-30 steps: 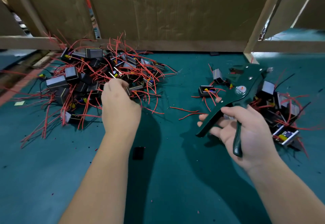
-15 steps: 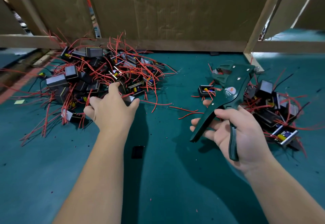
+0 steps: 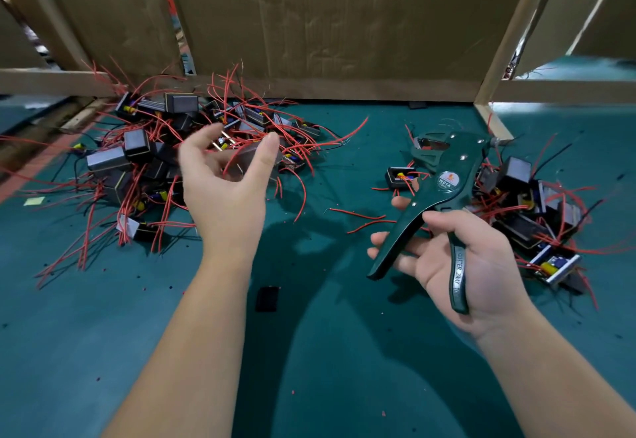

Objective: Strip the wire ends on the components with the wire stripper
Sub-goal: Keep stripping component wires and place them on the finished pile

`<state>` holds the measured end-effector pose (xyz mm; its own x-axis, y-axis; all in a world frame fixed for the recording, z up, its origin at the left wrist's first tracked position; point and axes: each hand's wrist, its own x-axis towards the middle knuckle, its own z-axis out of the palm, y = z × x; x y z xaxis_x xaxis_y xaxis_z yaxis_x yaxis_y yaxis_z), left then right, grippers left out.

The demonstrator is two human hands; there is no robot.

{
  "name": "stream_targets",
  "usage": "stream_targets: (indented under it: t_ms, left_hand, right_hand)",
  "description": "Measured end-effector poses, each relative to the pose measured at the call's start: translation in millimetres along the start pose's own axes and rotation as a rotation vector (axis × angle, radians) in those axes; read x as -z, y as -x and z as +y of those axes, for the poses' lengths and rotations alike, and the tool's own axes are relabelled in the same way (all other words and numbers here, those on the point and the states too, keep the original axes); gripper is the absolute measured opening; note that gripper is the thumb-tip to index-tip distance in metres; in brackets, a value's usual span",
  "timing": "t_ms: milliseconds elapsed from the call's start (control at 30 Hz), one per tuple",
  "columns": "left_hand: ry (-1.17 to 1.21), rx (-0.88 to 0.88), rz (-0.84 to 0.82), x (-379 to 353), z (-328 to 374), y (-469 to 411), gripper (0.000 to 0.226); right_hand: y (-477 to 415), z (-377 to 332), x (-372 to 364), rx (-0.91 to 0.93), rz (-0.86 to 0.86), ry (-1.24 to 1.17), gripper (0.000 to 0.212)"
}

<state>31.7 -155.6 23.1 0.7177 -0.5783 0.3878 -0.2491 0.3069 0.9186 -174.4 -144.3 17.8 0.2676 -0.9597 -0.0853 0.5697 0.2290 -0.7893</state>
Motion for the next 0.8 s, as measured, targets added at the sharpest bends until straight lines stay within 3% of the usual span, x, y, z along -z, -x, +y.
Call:
stream_targets:
  t_ms: [133, 167, 267, 400, 467, 567, 667, 800]
  left_hand:
    - [0.672, 0.489, -0.069, -0.5, 6.6, -6.6, 0.08]
    - [0.805, 0.565, -0.109, 0.9, 6.1, -10.5, 0.077]
    - [0.977, 0.684, -0.24, 3.5, 3.1, -13.5, 0.035]
    - [0.934, 0.723, -0.367, -0.3, 3.1, -6.4, 0.03]
    - [0.733, 0.664, -0.459, -5.1, 5.9, -0.7, 0.012]
    - [0.39, 0.475, -0.611, -11.6, 5.2, 9.8, 0.016]
    - [0.363, 0.346, -0.767, -12.0, 6.6, 19.0, 0.018]
    - [0.409, 0.328, -0.868, -9.7, 8.8, 18.8, 0.011]
  right_hand:
    - [1.0, -1.2, -2.0, -0.008, -0.017, -0.012, 0.05]
    - [1.3, -1.4, -2.3, -0.009, -0.024, -0.012, 0.05]
    - [2.1, -1.6, -2.0, -0.007, -0.036, -0.017, 0.05]
    - [2.8, -2.1, -2.6, -0.02, -0.039, -0.034, 0.046]
    - [3.2, -2.8, -2.5, -0.029, -0.048, -0.054, 0.043]
    - [3.5, -4.5, -1.7, -0.052, -0.077, -0.09, 0.047]
    - [4.6, -6.4, -1.5, -0.083, -0.119, -0.108, 0.045]
    - [5.5, -6.9, -3.1, -0.102, -0.14, -0.124, 0.049]
